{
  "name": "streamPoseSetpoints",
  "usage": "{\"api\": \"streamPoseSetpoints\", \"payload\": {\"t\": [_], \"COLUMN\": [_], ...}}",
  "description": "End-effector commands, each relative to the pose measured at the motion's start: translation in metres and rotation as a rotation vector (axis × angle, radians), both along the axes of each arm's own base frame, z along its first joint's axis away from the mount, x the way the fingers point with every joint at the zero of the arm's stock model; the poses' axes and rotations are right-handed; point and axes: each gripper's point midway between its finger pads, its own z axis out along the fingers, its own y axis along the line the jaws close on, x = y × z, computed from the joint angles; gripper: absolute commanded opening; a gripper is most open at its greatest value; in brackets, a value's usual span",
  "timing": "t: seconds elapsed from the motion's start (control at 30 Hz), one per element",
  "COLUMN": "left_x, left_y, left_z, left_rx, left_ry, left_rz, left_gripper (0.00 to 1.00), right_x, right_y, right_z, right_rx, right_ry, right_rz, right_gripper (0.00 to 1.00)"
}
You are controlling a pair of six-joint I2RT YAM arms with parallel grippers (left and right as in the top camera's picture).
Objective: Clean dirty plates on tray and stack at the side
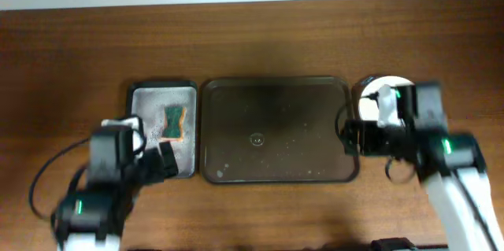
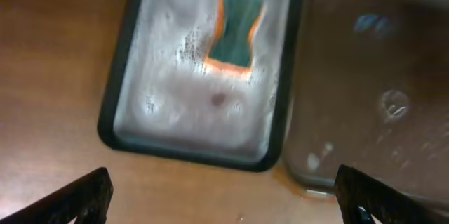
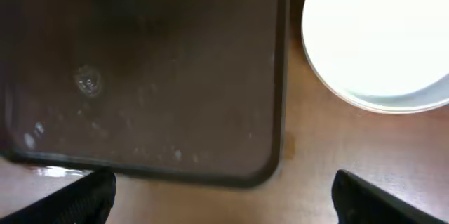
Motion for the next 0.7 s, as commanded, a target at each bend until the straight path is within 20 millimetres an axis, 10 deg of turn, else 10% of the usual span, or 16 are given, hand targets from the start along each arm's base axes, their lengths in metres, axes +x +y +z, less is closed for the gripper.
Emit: {"api": "streamPoseSetpoints", "payload": {"t": [0.0,0.13,0.67], "left_x": [-0.019,-0.034,-0.035], "left_y": [0.0,0.001,0.001], "left_z": [0.022,0.044,0.044], "left_rx": [-0.017,-0.024,-0.024], "left_ry": [-0.237,-0.372,-0.37], "left_rz": [-0.003,-0.004,-0.004], "left_gripper": [0.99,0.99,0.99], "right_x": [-0.022,-0.047,-0.061], "right_y": [-0.008,-0.01,-0.015], "right_z": [0.033,0.073,0.09], "right_rx": [-0.027,-0.022,-0.044], "right_ry": [-0.226,-0.423,-0.549], "right_rz": [-0.025,-0.035,-0.04], "right_gripper": [0.99,0.98,0.99]}}
